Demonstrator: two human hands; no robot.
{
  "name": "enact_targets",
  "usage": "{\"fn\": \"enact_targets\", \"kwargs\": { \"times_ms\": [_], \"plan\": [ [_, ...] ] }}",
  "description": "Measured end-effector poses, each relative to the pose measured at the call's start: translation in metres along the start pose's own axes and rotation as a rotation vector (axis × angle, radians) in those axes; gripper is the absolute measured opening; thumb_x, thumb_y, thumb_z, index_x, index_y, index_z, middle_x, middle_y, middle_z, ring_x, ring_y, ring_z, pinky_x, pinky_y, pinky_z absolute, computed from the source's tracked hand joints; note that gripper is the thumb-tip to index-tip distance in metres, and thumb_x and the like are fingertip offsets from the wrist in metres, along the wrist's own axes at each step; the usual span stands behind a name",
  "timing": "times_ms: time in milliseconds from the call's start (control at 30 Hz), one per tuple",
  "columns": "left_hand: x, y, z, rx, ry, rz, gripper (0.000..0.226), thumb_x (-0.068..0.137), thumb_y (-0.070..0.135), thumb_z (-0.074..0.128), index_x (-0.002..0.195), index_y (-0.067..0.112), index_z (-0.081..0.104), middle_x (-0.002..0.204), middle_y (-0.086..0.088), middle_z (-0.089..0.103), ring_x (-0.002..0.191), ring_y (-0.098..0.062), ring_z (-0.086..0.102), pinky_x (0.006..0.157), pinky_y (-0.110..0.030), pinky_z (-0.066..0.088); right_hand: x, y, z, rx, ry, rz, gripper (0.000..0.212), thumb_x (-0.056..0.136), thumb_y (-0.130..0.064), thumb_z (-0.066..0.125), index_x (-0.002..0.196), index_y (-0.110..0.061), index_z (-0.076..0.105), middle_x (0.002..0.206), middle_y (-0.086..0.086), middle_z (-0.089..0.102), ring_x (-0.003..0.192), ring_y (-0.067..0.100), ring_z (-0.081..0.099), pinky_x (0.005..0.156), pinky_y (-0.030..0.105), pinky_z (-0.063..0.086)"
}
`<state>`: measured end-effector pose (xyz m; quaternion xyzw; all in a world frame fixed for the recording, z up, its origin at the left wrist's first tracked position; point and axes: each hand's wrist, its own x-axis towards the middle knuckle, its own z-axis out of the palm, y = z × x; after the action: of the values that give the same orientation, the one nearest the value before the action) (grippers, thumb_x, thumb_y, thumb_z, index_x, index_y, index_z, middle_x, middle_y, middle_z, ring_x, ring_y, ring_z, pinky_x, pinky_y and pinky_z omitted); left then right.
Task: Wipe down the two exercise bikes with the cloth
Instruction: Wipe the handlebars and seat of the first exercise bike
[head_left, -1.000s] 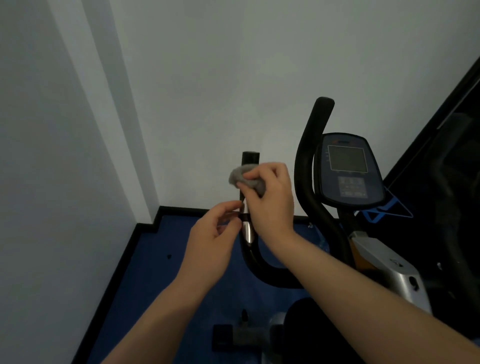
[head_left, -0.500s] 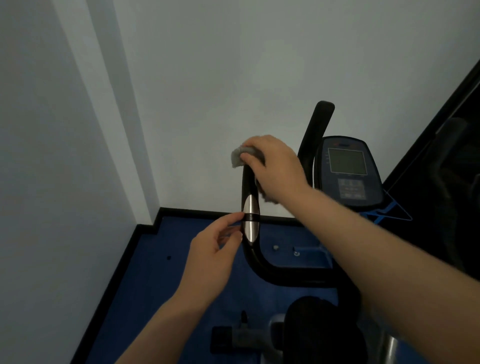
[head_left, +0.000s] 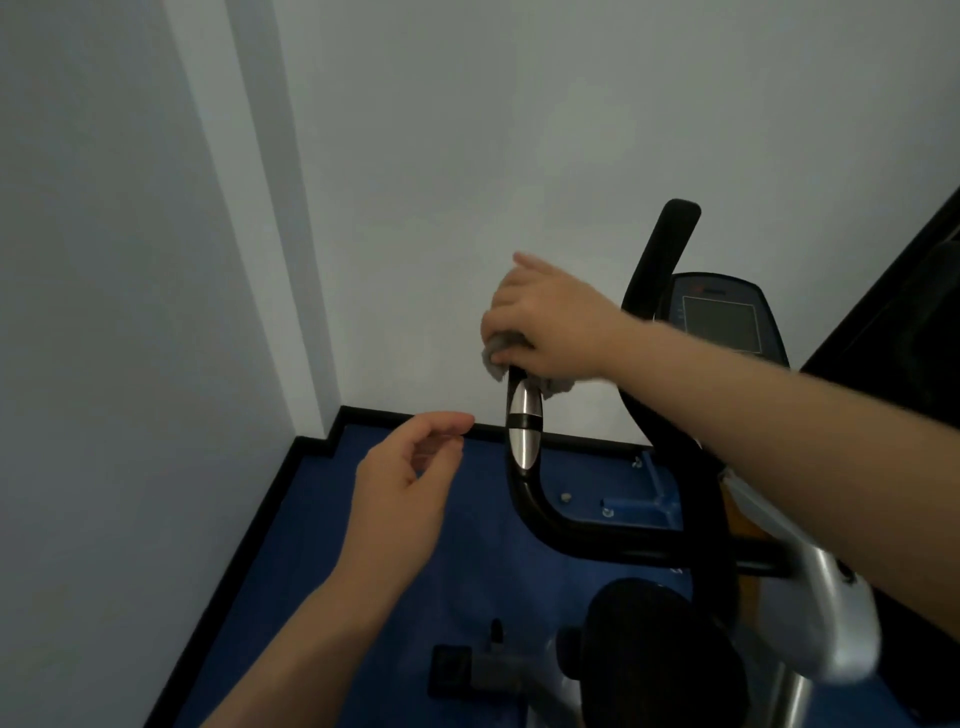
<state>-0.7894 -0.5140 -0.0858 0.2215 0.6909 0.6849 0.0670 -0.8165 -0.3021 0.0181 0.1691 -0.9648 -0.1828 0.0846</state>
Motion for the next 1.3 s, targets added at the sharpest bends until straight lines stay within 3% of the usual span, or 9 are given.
{"fn": "enact_targets", "kwargs": {
  "times_ms": [167,300,467,633,733,833,967,1067,1300],
  "plan": [
    [0.001,0.005,0.010,0.041,-0.070,-0.029,0.026,0.094,0.010,0.059,0.103,0.031,0.071,0.096,0.018,0.070,0.095,0.000,0.064,0.082,-0.012,0.048,-0.012,-0.009,0.010,0.051,-0.039,-0.121,0.023,0.095,-0.041,0.048,0.101,-0.028,0.066,0.102,-0.009,0.065,0.117,0.014,0.052,0.118,0.033,0.004],
    [0.003,0.009,0.017,0.022,-0.095,-0.039,0.025,0.094,0.010,0.059,0.104,0.030,0.071,0.096,0.017,0.070,0.094,0.000,0.064,0.081,-0.011,0.047,-0.014,-0.002,0.011,0.078,0.161,0.012,0.020,0.093,-0.032,0.057,0.096,-0.019,0.071,0.096,-0.002,0.067,0.115,0.020,0.054,0.121,0.040,0.011],
    [0.003,0.005,0.013,0.019,-0.108,-0.035,0.027,0.094,0.010,0.059,0.102,0.033,0.070,0.098,0.019,0.070,0.098,0.000,0.064,0.087,-0.020,0.048,-0.012,0.002,0.004,0.094,-0.029,-0.203,0.018,0.094,-0.033,0.054,0.097,-0.022,0.068,0.094,-0.004,0.067,0.107,0.017,0.060,0.122,0.041,0.002],
    [0.002,0.002,0.011,0.040,-0.132,-0.023,0.027,0.094,0.011,0.059,0.102,0.034,0.070,0.098,0.020,0.070,0.099,0.000,0.063,0.090,-0.024,0.048,-0.007,0.001,0.004,0.107,0.173,-0.031,0.016,0.093,-0.027,0.058,0.092,-0.017,0.071,0.086,0.002,0.067,0.097,0.023,0.061,0.121,0.044,0.009],
    [0.006,0.001,0.004,0.032,-0.134,0.016,0.026,0.094,0.008,0.058,0.101,0.030,0.071,0.098,0.015,0.072,0.098,-0.004,0.065,0.091,-0.030,0.050,-0.032,-0.040,0.022,0.317,0.088,-0.148,0.014,0.092,-0.024,0.061,0.089,-0.014,0.070,0.082,0.003,0.066,0.092,0.023,0.063,0.120,0.044,0.013],
    [0.013,0.003,0.000,0.014,-0.085,0.052,0.028,0.094,0.006,0.058,0.094,0.030,0.073,0.094,0.014,0.073,0.095,-0.006,0.067,0.087,-0.028,0.051,-0.036,-0.029,0.019,0.249,0.127,-0.225,0.013,0.093,-0.021,0.063,0.093,-0.012,0.072,0.090,0.005,0.070,0.098,0.023,0.066,0.117,0.049,0.025],
    [0.018,0.008,0.005,-0.015,-0.055,0.079,0.029,0.093,0.008,0.059,0.090,0.034,0.073,0.094,0.014,0.073,0.095,-0.005,0.067,0.085,-0.024,0.050,-0.029,-0.004,0.018,0.180,0.442,-0.042,0.011,0.090,-0.012,0.067,0.095,-0.007,0.075,0.098,0.008,0.072,0.097,0.024,0.068,0.112,0.049,0.035],
    [0.023,0.008,0.009,-0.024,-0.073,0.090,0.030,0.093,0.008,0.060,0.088,0.035,0.073,0.092,0.012,0.074,0.093,-0.008,0.068,0.083,-0.024,0.050,-0.044,-0.041,0.045,0.425,0.596,0.202,0.013,0.088,-0.004,0.070,0.100,-0.001,0.074,0.108,0.010,0.071,0.112,0.027,0.063,0.103,0.048,0.045],
    [0.029,0.011,0.015,-0.046,-0.098,0.097,0.029,0.093,0.004,0.058,0.087,0.028,0.073,0.089,0.011,0.074,0.090,-0.006,0.068,0.079,-0.015,0.050,-0.053,-0.056,0.043,0.622,0.694,0.485,0.020,0.081,-0.013,0.078,0.100,-0.008,0.076,0.102,0.002,0.072,0.102,0.020,0.063,0.091,0.034,0.050]
  ]
}}
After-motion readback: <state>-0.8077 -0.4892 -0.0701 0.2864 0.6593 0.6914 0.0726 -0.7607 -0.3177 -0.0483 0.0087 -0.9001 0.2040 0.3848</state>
